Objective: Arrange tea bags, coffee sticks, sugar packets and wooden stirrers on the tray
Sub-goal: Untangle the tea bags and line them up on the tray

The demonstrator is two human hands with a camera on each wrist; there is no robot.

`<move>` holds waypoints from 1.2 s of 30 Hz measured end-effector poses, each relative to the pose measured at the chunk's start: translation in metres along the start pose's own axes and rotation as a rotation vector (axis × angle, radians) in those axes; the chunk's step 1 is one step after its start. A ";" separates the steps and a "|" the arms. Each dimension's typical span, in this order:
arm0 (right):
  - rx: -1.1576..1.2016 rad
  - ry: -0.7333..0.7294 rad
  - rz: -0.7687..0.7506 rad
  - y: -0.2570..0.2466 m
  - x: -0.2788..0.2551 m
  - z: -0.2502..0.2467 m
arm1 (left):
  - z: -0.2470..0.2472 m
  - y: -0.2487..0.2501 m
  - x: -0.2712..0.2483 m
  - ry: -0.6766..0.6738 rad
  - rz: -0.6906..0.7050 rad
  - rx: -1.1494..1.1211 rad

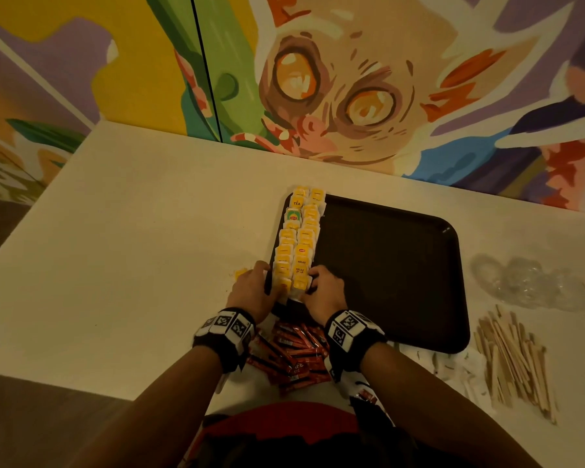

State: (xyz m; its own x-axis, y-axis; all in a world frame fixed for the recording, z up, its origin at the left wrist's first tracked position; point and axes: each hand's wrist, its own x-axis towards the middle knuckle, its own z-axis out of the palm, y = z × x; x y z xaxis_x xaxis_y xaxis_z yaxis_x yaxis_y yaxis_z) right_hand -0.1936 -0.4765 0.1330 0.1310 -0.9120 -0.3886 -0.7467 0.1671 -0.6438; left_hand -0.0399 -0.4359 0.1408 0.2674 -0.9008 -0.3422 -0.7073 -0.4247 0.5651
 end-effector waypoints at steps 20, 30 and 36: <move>-0.001 0.035 -0.028 -0.006 0.001 -0.010 | -0.019 0.001 0.001 0.074 0.091 -0.272; 0.330 -0.089 -0.314 -0.056 -0.031 -0.032 | -0.045 0.000 -0.008 -0.003 0.359 -0.400; 0.396 -0.049 -0.290 -0.063 -0.028 -0.027 | -0.051 0.003 -0.015 0.024 0.401 -0.421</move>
State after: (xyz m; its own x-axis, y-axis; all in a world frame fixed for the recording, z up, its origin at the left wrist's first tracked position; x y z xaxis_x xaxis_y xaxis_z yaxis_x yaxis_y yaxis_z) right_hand -0.1676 -0.4717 0.2021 0.3348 -0.9248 -0.1810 -0.3711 0.0472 -0.9274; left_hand -0.0131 -0.4286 0.1861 0.0504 -0.9984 -0.0258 -0.4367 -0.0453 0.8985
